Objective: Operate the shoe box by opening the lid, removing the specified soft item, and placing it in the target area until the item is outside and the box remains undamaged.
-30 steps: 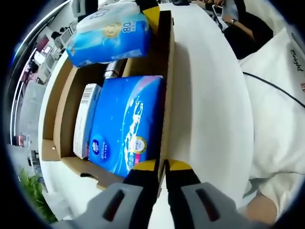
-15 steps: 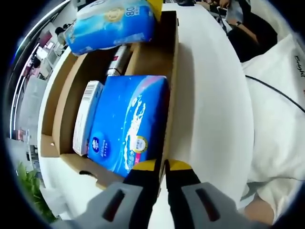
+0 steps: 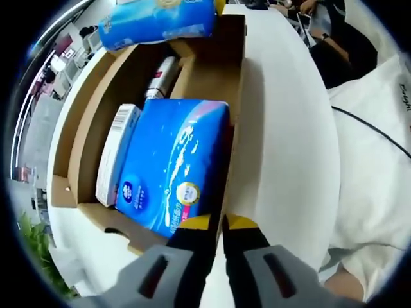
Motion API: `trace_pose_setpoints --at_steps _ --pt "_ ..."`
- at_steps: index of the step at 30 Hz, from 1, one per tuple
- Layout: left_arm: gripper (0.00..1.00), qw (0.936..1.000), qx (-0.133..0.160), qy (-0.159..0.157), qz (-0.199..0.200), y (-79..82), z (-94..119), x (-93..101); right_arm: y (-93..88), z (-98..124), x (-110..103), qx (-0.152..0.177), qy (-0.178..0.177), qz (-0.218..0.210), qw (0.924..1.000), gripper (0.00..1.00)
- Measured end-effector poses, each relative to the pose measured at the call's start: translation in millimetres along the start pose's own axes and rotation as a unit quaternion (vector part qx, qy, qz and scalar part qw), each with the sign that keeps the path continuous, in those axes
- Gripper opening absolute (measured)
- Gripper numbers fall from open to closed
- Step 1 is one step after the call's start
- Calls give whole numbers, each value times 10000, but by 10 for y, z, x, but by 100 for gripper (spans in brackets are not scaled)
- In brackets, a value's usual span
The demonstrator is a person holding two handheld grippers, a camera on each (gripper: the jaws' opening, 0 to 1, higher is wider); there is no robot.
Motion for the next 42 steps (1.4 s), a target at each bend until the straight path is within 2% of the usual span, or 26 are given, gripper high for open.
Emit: trace_pose_setpoints --at_steps 7,10,14,17,19,27,31,34,37,42 --pt "5 10000 -50 2 55 10 -12 -9 -97 -53 -46 -67 -57 -47 10000 61" --pt "5 10000 -8 11 -1 3 -12 -7 -133 -14 -41 21 -198 -245 9995 61" --pt "5 10000 -32 -8 -18 8 -17 -14 -184 59 -52 95 -250 -207 9994 61" --pt "5 10000 -64 -17 -1 10 -17 -16 -215 39 -83 -1 -105 -509 9987 61" --pt "5 10000 -41 -3 -4 6 -15 -13 -231 23 -85 70 -118 -304 9994 61" --pt "5 10000 -44 -44 -24 1 -5 -19 -272 92 -69 134 -245 -314 9991 61" --pt "5 10000 -28 -25 -43 -4 1 -11 -278 90 -88 108 -125 -249 9996 61" --pt "5 10000 -27 -24 -30 -3 4 -13 -246 90 -54 59 -203 -190 9996 61" --pt "5 10000 2 -16 -40 -7 9 -10 -245 130 -59 173 -121 -213 9996 61" --pt "5 10000 7 -42 -44 -6 11 -12 -320 172 -95 141 -89 -208 9996 61"
Point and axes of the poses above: the point that each gripper's makers call its tool centre point, and the gripper's own axes: z roughly backward along the fingers, x roughly to its right, y roughly out of its top, the point moved 8 cm from there along z, roughly backward along the fingers, and after that the axes turned 1 degree about x, right-handed, at the moved point
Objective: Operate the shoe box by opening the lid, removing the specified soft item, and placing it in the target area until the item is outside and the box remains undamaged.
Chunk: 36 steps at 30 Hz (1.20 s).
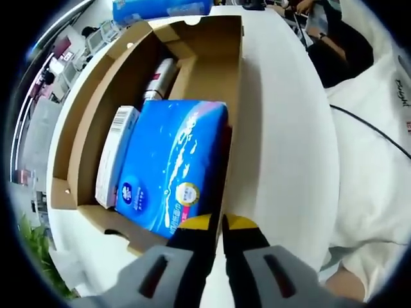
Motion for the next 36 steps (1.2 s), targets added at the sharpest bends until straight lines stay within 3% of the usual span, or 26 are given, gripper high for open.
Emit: trace_pose_setpoints --at_steps 3,7,11,15,22,28,36 --pt "5 10000 14 10 -7 0 -1 2 -93 50 56 72 -58 -58 9999 61" --pt "5 10000 24 9 -44 -1 -5 3 -198 137 67 -171 -116 -99 9997 61" --pt "5 10000 17 -23 -33 2 -10 -2 -272 218 55 -121 -146 -216 9996 61" --pt "5 10000 11 0 -37 4 -14 4 -335 182 -29 -214 58 -345 9992 61" --pt "5 10000 23 -17 -62 5 -14 2 -482 246 19 -118 -156 -634 9978 61" --pt "5 10000 24 -45 -56 4 -20 -1 -647 256 -49 -361 -56 -731 9967 61" --pt "5 10000 15 -11 -68 4 -26 1 -793 268 -106 -350 -50 -817 9960 61"
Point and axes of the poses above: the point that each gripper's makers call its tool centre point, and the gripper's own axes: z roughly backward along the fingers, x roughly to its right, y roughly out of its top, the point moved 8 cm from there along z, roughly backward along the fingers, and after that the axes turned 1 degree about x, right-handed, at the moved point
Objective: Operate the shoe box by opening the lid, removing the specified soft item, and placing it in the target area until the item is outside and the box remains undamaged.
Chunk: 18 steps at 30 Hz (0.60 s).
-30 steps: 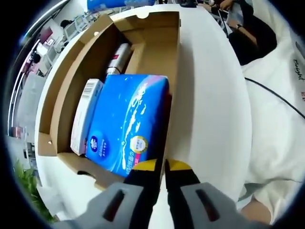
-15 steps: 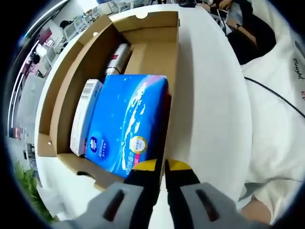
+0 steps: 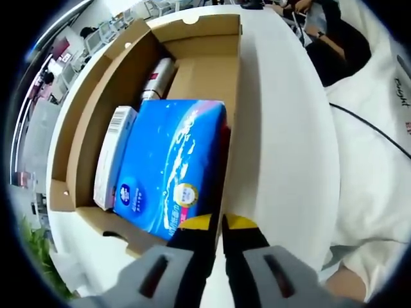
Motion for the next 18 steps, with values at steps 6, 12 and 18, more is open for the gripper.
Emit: trace_pose_setpoints --at_steps 6,12,18 --pt "5 10000 -10 -12 15 -2 2 -1 -52 -52 61 -58 -18 85 9999 61" --pt "5 10000 -24 -12 21 5 -1 -3 -96 -87 80 -92 -33 59 9999 61" --pt "5 10000 17 2 3 4 -4 -1 -183 -198 -8 -239 159 192 9994 61"
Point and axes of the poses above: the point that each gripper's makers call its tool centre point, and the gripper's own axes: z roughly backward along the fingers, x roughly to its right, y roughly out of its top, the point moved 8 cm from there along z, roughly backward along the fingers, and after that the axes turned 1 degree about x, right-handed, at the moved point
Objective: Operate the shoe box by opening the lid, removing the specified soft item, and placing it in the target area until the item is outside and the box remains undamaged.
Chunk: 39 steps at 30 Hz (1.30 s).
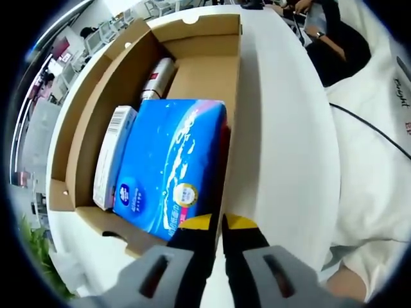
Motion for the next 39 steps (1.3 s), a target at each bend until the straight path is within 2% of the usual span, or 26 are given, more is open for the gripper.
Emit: trace_pose_setpoints --at_steps 9,15,28,33,39 --pt "5 10000 -3 20 -26 7 0 -5 -151 -95 12 41 -100 -187 9998 61" --pt "5 10000 -15 1 -14 10 -1 -8 -186 -160 44 30 -212 21 9998 61" --pt "5 10000 -12 6 -28 5 -7 0 -245 -315 28 -9 -66 13 10000 61" --pt "5 10000 -4 14 -39 2 -5 3 -271 -431 -13 -76 99 -128 9998 61" --pt "5 10000 6 14 -37 0 -4 4 -323 -518 -21 -12 112 -179 9998 61"
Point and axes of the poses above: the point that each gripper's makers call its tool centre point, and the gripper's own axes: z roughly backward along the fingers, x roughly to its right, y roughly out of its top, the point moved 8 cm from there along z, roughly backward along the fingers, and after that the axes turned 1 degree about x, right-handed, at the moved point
